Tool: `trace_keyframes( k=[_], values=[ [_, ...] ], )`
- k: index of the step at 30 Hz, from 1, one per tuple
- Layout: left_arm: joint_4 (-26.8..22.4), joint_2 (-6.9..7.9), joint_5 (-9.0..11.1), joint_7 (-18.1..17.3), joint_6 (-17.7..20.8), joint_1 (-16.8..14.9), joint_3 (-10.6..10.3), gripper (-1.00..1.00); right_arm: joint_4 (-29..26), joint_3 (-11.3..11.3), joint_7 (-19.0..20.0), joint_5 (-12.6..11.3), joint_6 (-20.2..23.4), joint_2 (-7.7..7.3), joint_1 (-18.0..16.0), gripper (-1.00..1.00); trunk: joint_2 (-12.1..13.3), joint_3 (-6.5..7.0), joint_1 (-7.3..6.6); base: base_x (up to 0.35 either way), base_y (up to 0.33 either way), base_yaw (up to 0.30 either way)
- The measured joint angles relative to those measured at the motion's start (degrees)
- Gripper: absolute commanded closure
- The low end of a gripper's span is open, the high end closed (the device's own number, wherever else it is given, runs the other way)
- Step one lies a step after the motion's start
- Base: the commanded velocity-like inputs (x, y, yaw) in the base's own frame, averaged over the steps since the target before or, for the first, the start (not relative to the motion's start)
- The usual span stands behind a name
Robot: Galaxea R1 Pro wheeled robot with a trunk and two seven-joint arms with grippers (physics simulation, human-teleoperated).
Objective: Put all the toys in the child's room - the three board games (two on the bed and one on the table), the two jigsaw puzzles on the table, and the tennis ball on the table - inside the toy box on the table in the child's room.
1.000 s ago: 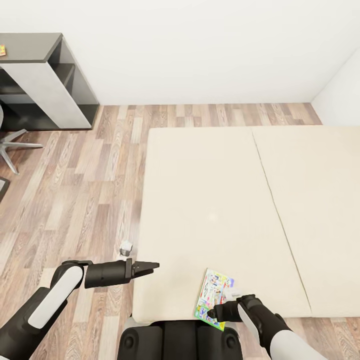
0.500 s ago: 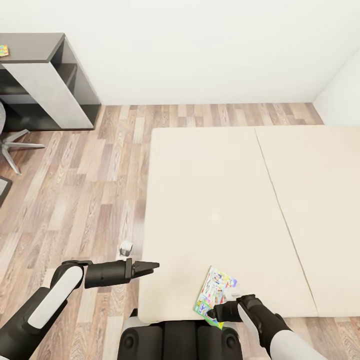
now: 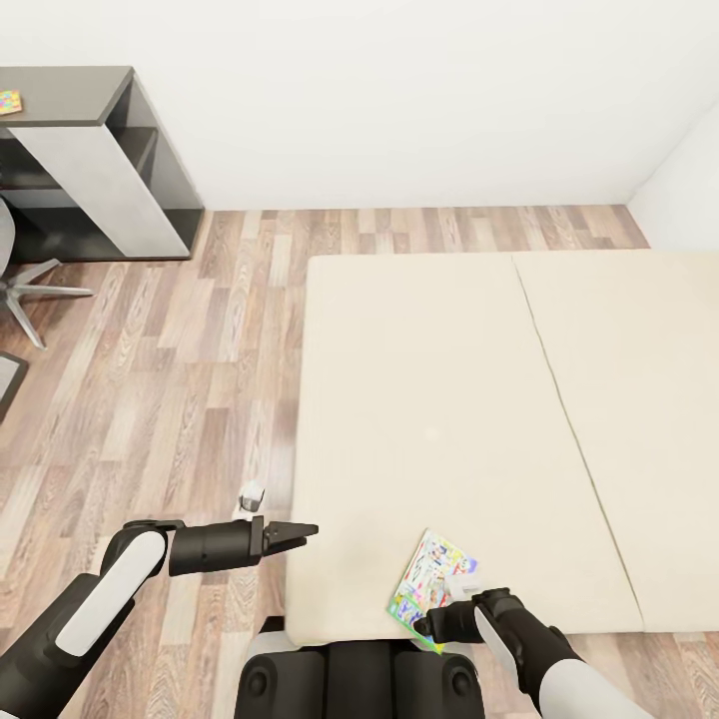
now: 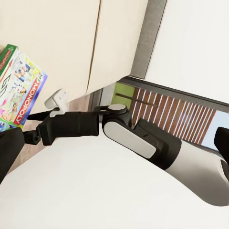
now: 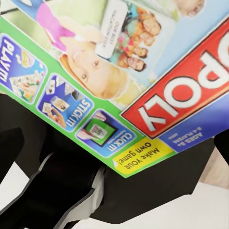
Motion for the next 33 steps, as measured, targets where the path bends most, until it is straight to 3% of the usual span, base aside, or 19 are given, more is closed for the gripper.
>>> trace_keyframes(
  k=[21, 33],
  values=[
    [0.0, 0.03, 0.0, 0.0, 0.0, 0.0, 0.0, -1.0, -0.3, 0.2, 0.0, 0.0, 0.3, 0.3, 0.0, -1.0, 0.0, 0.0, 0.0, 0.0, 0.013, 0.0],
    [0.0, 0.08, 0.0, 0.0, 0.0, 0.0, 0.0, -1.0, -0.3, 0.2, 0.0, -0.1, 0.1, 0.3, 0.0, -1.0, 0.0, 0.0, 0.0, 0.0, 0.152, 0.0]
  ],
)
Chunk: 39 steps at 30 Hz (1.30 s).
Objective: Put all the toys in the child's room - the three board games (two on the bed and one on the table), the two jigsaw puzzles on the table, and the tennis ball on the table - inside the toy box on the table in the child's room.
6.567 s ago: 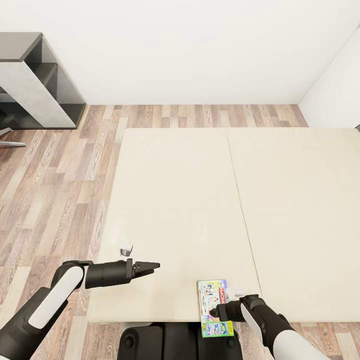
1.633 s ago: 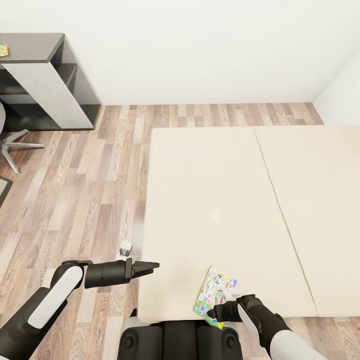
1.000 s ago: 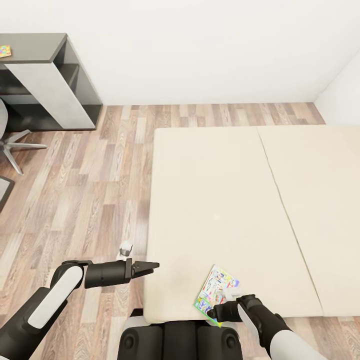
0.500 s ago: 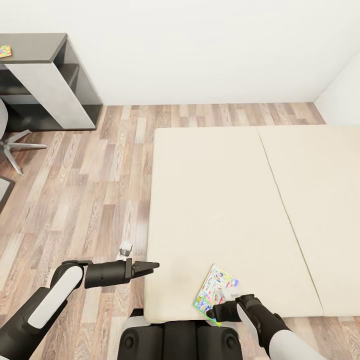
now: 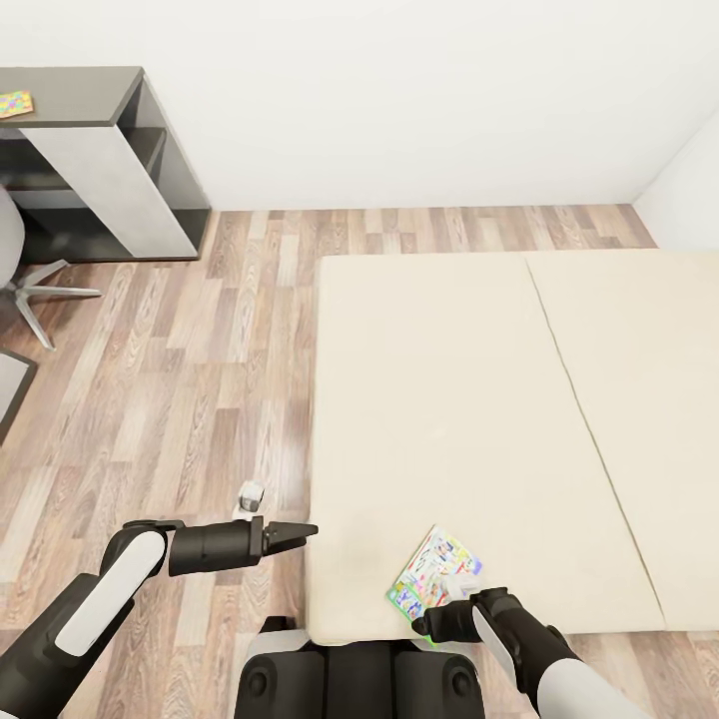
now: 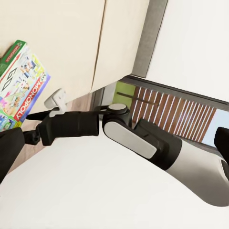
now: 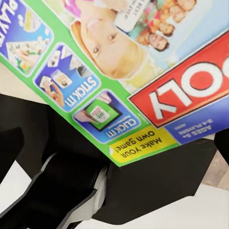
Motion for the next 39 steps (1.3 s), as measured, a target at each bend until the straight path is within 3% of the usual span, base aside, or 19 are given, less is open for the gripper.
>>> trace_keyframes(
  k=[39],
  values=[
    [0.0, 0.27, 0.0, 0.0, 0.0, 0.0, 0.0, -1.0, -0.1, 0.0, -0.1, 0.0, 0.2, 0.0, 0.0, -1.0, 0.0, 0.0, 0.0, 0.0, 0.071, 0.0]
  ],
)
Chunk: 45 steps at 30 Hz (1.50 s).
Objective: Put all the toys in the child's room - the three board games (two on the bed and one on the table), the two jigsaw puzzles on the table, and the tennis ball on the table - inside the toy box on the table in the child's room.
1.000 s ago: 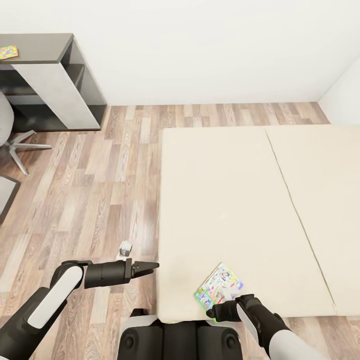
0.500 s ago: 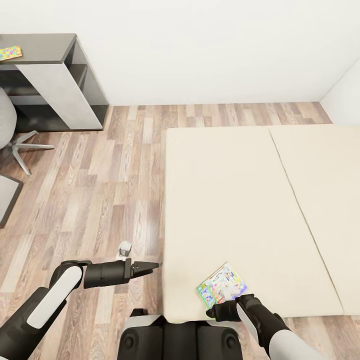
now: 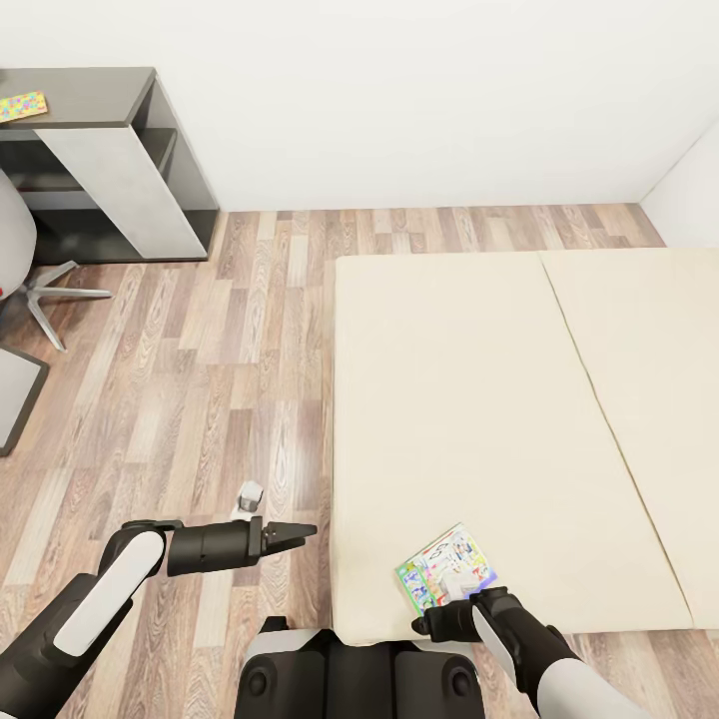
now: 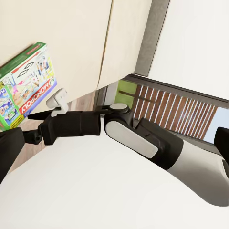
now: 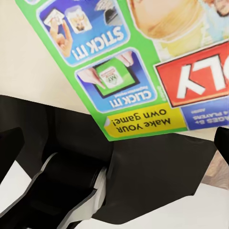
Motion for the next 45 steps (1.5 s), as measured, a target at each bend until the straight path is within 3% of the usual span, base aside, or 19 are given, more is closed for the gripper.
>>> trace_keyframes(
  k=[17, 34, 38, 45],
  values=[
    [0.0, 0.0, 0.0, 0.0, 0.0, 0.0, 0.0, -1.0, 0.3, -0.3, 0.3, -0.3, 0.6, -0.09, 0.0, -1.0, 0.0, 0.0, 0.0, 0.0, 0.0, 0.0],
    [0.0, 0.0, 0.0, 0.0, 0.0, 0.0, 0.0, -1.0, 0.1, -1.0, 0.7, -1.0, 2.8, -2.2, -0.1, -1.0, 0.0, 0.0, 0.0, 0.0, 0.0, 0.0],
    [0.0, 0.0, 0.0, 0.0, 0.0, 0.0, 0.0, -1.0, 0.0, -2.1, 0.6, -1.1, 3.3, -2.93, -0.1, -1.0, 0.0, 0.0, 0.0, 0.0, 0.0, 0.0],
    [0.0, 0.0, 0.0, 0.0, 0.0, 0.0, 0.0, -1.0, -0.3, -6.7, 0.2, -1.2, 3.5, -3.3, -0.1, -1.0, 0.0, 0.0, 0.0, 0.0, 0.0, 0.0]
  ],
)
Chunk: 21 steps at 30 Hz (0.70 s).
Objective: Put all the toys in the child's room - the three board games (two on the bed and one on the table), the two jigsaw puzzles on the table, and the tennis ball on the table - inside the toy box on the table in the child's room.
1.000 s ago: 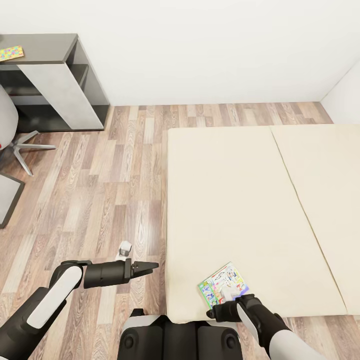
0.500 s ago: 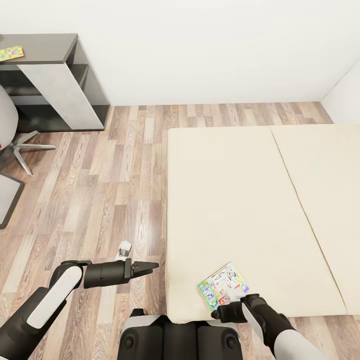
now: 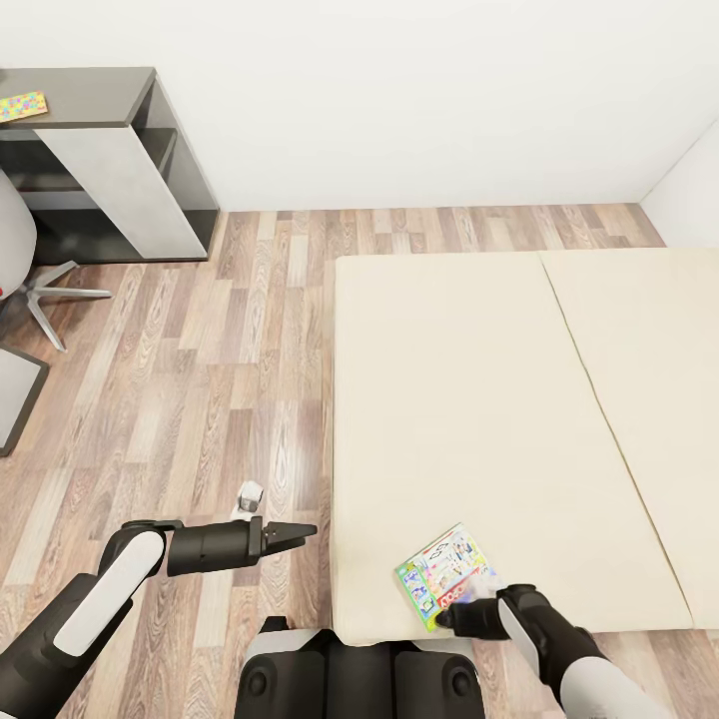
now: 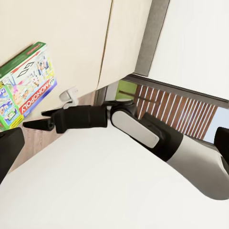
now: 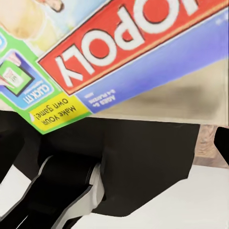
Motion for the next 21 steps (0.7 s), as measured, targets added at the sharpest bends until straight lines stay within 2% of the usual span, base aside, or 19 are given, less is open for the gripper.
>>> trace_keyframes(
  k=[12, 18, 21],
  values=[
    [0.0, 0.06, 0.0, 0.0, 0.0, 0.0, 0.0, -1.0, 0.0, -3.8, -0.7, -0.1, 1.5, 0.03, -2.4, -1.0, 0.0, 0.0, 0.0, 0.0, 0.0, 0.0],
    [0.0, 0.08, 0.0, 0.0, 0.0, 0.0, 0.0, -1.0, 0.3, -5.0, -2.8, -0.3, 3.1, -0.05, -4.2, -1.0, 0.0, 0.0, 0.0, 0.0, 0.0, 0.0],
    [0.0, 0.08, 0.0, 0.0, 0.0, 0.0, 0.3, -1.0, 0.4, -7.0, -3.7, -0.4, 3.5, -0.09, -4.6, -1.0, 0.0, 0.0, 0.0, 0.0, 0.0, 0.0]
  ],
)
